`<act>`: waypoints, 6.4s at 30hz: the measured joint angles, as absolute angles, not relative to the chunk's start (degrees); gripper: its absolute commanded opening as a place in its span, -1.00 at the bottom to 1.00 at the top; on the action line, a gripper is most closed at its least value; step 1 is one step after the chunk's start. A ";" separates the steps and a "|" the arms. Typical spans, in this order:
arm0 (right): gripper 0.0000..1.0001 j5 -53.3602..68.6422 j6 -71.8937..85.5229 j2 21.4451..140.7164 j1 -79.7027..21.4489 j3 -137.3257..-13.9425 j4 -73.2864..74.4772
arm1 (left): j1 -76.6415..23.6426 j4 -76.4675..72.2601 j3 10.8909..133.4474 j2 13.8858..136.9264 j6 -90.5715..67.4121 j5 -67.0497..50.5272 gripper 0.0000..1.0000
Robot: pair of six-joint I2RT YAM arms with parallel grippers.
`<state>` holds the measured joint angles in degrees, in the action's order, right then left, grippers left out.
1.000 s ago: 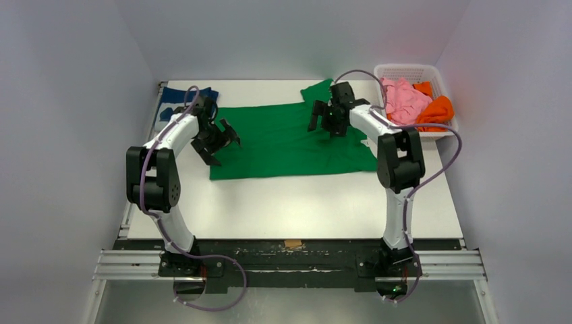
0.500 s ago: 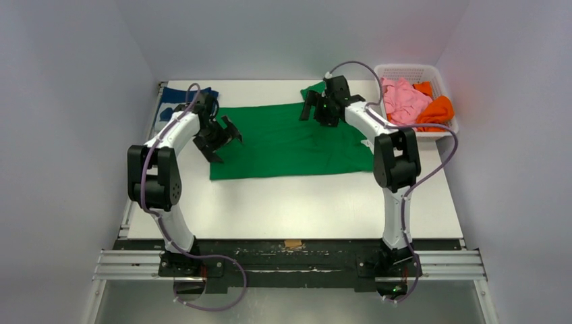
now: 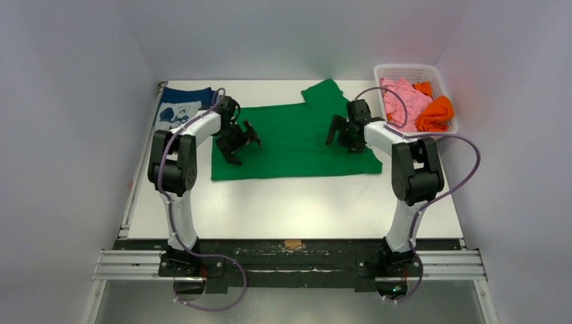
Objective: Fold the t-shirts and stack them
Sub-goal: Fold the flattened tshirt in 1/3 of the way, then grab the side of the flattened tshirt furthest away from the robot with both arms, then fold the other side of the tshirt into a rectangle
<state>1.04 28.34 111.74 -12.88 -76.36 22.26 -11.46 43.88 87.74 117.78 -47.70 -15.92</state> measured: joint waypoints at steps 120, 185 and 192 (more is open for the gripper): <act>0.90 -3.79 26.81 80.31 -5.56 -56.58 29.12 | -14.28 53.52 95.90 123.63 -40.80 -0.93 -1.00; -1.00 -18.09 21.82 83.11 -10.94 -68.27 31.09 | -16.71 50.22 77.65 101.32 -39.13 -0.80 -1.00; -1.00 -16.95 22.59 71.53 -11.64 -59.07 37.45 | -17.69 48.40 67.94 93.91 -39.35 -0.69 -1.00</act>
<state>-16.95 22.59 71.53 -11.64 -59.07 37.45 -17.69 48.40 67.94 93.91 -39.35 -0.69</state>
